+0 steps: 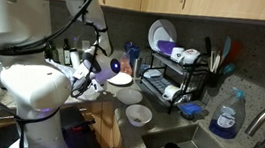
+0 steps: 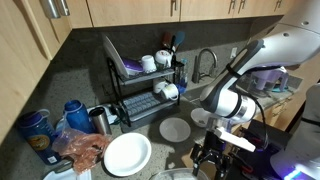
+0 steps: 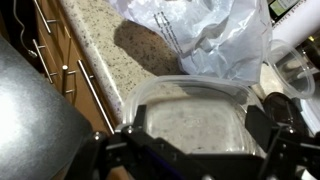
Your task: Pick up the plastic bowl from the bottom compartment of the dish rack and put it on the countertop.
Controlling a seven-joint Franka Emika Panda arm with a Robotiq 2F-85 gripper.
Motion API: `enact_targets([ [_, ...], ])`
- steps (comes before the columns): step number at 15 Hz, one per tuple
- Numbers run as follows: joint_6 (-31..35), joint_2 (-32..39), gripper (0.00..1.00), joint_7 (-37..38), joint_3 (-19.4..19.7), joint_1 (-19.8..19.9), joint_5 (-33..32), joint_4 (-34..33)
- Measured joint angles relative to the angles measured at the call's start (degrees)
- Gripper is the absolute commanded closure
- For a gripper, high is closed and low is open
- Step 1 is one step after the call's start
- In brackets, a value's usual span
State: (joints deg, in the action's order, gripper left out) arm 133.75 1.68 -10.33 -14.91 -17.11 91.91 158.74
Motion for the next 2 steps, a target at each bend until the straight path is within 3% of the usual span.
enact_targets([
  [2,0.00,-0.17,0.00,0.01,0.00,0.04,0.01,0.02],
])
